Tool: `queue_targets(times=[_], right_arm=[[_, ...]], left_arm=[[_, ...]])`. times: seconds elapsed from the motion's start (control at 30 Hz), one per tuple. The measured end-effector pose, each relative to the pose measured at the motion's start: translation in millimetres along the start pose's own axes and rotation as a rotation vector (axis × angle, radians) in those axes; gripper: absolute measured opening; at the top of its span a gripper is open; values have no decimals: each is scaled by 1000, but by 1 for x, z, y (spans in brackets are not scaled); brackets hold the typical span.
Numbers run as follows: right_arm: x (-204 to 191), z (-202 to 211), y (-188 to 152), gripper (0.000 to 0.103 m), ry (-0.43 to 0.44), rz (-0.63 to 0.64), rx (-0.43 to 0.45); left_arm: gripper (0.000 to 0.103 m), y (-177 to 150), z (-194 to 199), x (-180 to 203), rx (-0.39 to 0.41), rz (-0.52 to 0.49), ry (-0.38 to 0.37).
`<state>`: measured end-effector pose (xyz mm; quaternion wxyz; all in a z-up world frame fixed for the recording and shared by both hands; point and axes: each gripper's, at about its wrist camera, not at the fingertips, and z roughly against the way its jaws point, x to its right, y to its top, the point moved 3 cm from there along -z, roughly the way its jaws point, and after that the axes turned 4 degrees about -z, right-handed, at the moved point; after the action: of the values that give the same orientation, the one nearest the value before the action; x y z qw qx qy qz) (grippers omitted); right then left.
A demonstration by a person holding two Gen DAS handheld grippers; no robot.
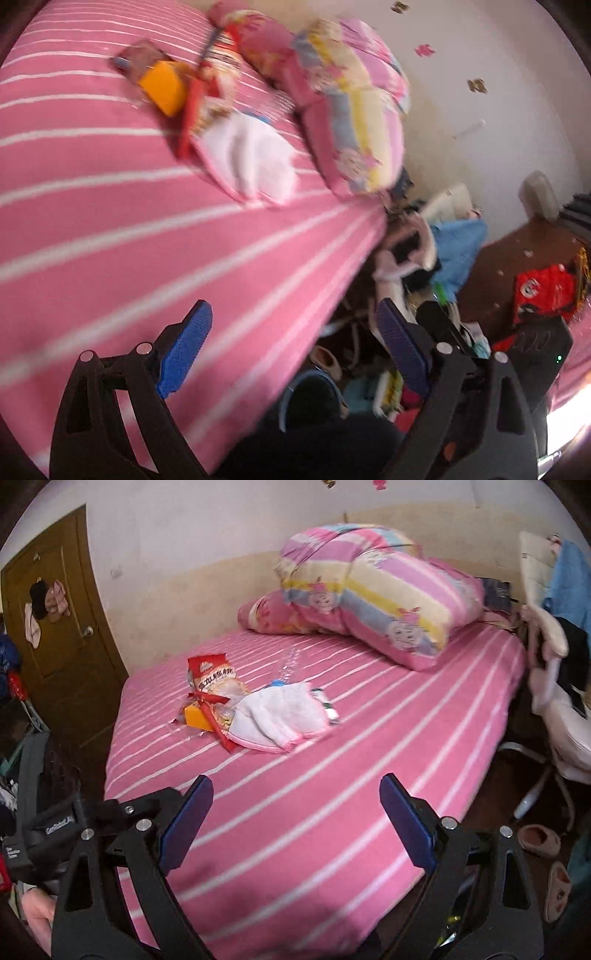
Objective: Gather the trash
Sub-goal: 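Swing both tools back over the bed toward the red bag and cloth, then grasp the red snack bag with the left tool while the right tool grasps the white cloth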
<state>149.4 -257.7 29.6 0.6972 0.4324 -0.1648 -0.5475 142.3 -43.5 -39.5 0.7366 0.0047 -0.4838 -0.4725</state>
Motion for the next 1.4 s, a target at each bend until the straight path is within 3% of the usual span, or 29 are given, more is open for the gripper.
queue_targets(times=[0.17, 0.37, 0.57, 0.63, 0.83, 0.87, 0.9, 0.97, 1.0, 1.03, 1.1, 1.2, 1.4], right_arm=[[-21, -76, 6, 90, 7, 70, -36], [-31, -165, 21, 77, 14, 164, -101], [-46, -217, 30, 71, 9, 255, -114], [-47, -230, 30, 70, -2, 279, -127], [-45, -256, 32, 59, 4, 269, -168], [-45, -259, 32, 55, 2, 274, -174], [-46, -264, 31, 46, 1, 281, -186], [-47, -268, 29, 32, 2, 290, -204], [-48, -268, 28, 20, 3, 294, -203], [-48, -267, 29, 13, 7, 294, -200], [-50, -260, 32, 9, 24, 288, -177], [-54, -249, 39, 7, 41, 286, -139], [-57, -222, 54, 7, 86, 258, -85]], left_arm=[[88, 43, -26, -45, 19, -6, 62], [87, 105, -70, -60, 34, -81, 155], [85, 144, -107, -81, 23, -49, 207], [80, 152, -115, -85, 20, -33, 204], [57, 168, -140, -99, -3, -3, 208], [47, 167, -142, -100, -4, -3, 202], [36, 166, -143, -100, -11, -5, 203], [24, 166, -145, -100, -12, -8, 201], [20, 165, -143, -99, -5, -9, 195], [17, 164, -141, -99, 0, -8, 181], [13, 164, -136, -94, 17, -13, 168], [8, 162, -124, -83, 47, -45, 158], [8, 158, -94, -69, 100, -52, 138]])
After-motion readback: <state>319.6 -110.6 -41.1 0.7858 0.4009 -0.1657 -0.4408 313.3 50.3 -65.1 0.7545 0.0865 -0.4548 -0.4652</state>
